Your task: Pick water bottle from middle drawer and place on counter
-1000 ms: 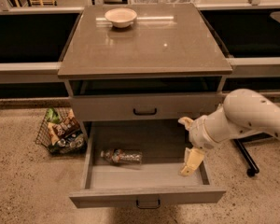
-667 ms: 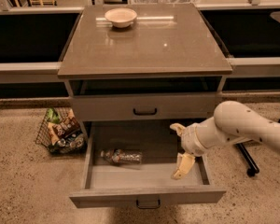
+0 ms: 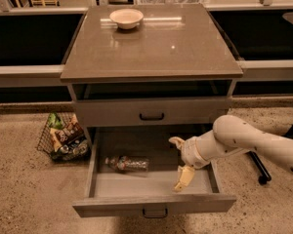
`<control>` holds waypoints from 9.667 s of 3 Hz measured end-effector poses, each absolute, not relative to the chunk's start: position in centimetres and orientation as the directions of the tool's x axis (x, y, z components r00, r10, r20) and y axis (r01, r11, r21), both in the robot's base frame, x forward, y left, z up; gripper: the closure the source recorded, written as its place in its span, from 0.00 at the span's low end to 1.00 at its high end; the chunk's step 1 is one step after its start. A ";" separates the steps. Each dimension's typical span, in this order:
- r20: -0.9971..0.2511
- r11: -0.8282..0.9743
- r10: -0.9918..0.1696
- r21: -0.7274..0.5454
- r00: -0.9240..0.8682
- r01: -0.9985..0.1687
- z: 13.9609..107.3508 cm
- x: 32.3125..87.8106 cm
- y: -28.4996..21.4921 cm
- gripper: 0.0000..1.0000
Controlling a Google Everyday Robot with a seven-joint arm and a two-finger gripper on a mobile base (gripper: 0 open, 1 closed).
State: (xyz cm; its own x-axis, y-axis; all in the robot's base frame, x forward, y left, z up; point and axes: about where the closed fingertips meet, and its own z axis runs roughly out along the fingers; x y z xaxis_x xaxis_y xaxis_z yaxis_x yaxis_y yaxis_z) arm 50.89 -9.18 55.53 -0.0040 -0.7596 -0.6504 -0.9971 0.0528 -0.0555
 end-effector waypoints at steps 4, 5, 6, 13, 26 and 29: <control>-0.625 0.133 -0.779 -0.092 -0.047 -0.987 46.8 58.9 -2.5 0.00; -0.671 0.124 -0.741 -0.095 -0.028 -0.988 45.1 59.9 0.2 0.00; -0.675 0.121 -0.737 -0.092 -0.028 -0.988 44.7 59.9 0.4 0.00; -0.595 0.120 -0.802 -0.073 -0.053 -0.990 37.4 62.2 8.3 0.88; -0.540 -0.071 -0.707 -0.588 0.457 -0.806 85.9 62.2 3.3 1.00; -0.604 0.012 -0.702 -0.540 0.378 -0.842 87.1 75.2 -0.5 1.00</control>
Offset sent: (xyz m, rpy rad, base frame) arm 0.0731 0.0473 -0.0860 -0.0884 0.0028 -0.0164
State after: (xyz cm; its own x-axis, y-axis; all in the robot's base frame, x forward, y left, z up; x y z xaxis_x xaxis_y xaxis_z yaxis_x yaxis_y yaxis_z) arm 75.23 -0.54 87.08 0.3776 -0.7019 -0.6040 -0.8417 0.0117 -0.5398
